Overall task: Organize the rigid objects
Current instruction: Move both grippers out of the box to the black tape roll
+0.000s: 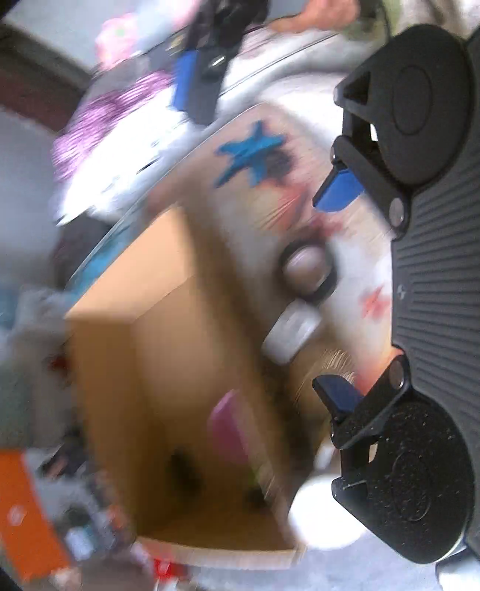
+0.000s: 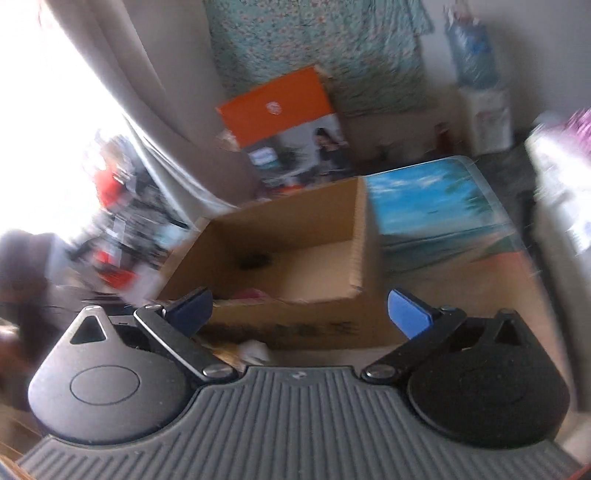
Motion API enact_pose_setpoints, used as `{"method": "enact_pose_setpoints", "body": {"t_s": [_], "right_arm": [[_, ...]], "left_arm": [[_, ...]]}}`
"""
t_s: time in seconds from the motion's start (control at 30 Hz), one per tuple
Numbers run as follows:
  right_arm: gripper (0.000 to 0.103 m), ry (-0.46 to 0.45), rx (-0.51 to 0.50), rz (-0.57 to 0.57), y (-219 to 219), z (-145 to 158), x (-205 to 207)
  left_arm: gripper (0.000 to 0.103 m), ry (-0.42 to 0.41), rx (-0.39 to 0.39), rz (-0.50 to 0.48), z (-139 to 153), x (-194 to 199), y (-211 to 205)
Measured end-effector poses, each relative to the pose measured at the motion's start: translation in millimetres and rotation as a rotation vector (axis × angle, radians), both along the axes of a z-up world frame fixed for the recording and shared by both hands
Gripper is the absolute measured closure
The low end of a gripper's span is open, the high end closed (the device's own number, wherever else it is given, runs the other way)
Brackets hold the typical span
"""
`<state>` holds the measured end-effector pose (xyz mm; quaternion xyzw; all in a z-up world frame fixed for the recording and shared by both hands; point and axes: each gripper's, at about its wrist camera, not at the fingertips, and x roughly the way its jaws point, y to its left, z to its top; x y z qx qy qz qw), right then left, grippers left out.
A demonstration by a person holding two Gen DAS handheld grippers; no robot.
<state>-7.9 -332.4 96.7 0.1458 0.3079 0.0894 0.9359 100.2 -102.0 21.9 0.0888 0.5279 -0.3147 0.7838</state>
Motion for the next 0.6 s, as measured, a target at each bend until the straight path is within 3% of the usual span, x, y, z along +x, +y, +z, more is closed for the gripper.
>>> {"method": "enact_pose_setpoints", "body": {"t_s": [0.07,0.13,0.4,0.6], "right_arm": [[0.001,0.013,-0.078,-0.014,0.8,-6.4,-9.0],[0.001,0.010,-0.106,-0.022,-4.1,-11.5,-16.8],[0.001,0.056,-0.285,-0.096,-17.1,-38.8,-23.2],[0.001,0.077,-0.329,-0.106,-28.5,-56.8,-21.0]], "left_arm": [[0.007,0.069,-0.021,-0.018,-14.7,-6.5,-14.2],[0.007,0.081,-0.038,-0.029,-24.0,-12.8,-24.5],[0.000,-0.105,-0.044,-0.075,-39.9,-37.8,-37.3],[0.000,-0.112,-0.139,-0.052,-47.0,-43.5,-30.4]]}}
